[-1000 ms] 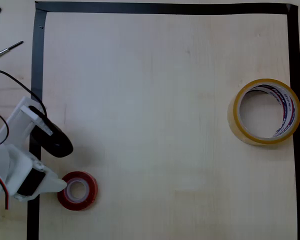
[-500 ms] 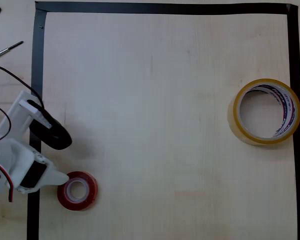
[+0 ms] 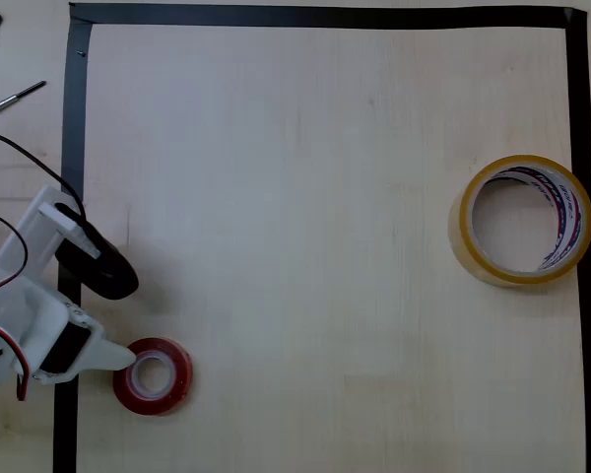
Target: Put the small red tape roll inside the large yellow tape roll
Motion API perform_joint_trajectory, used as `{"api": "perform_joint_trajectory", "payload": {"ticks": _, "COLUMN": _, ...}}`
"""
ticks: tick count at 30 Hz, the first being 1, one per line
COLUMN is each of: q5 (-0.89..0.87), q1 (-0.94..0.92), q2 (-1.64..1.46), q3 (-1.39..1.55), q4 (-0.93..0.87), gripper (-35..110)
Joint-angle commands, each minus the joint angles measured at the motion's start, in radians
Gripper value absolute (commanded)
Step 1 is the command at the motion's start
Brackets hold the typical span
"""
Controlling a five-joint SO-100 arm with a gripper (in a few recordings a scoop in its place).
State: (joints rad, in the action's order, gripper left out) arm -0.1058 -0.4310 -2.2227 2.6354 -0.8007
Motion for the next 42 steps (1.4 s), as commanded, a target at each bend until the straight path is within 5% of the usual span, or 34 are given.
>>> {"api": "perform_joint_trajectory", "payload": {"ticks": 1, "q5": -0.021, "q1": -0.028, "q2": 0.037, "q3": -0.054, "q4": 0.021, "gripper": 16}}
{"api": "perform_joint_trajectory", "payload": {"ticks": 20, "q5": -0.012, "q1": -0.06, "q2": 0.31, "q3": -0.227, "q4": 0.026, "gripper": 14}}
{"api": "perform_joint_trajectory", "payload": {"ticks": 26, "q5": -0.011, "q1": -0.055, "q2": 0.33, "q3": -0.244, "q4": 0.02, "gripper": 0}}
{"api": "perform_joint_trajectory", "payload": {"ticks": 40, "q5": -0.008, "q1": -0.054, "q2": 0.301, "q3": -0.229, "q4": 0.012, "gripper": 0}}
{"api": "perform_joint_trajectory", "payload": {"ticks": 42, "q5": -0.005, "q1": -0.057, "q2": 0.276, "q3": -0.225, "q4": -0.002, "gripper": 11}}
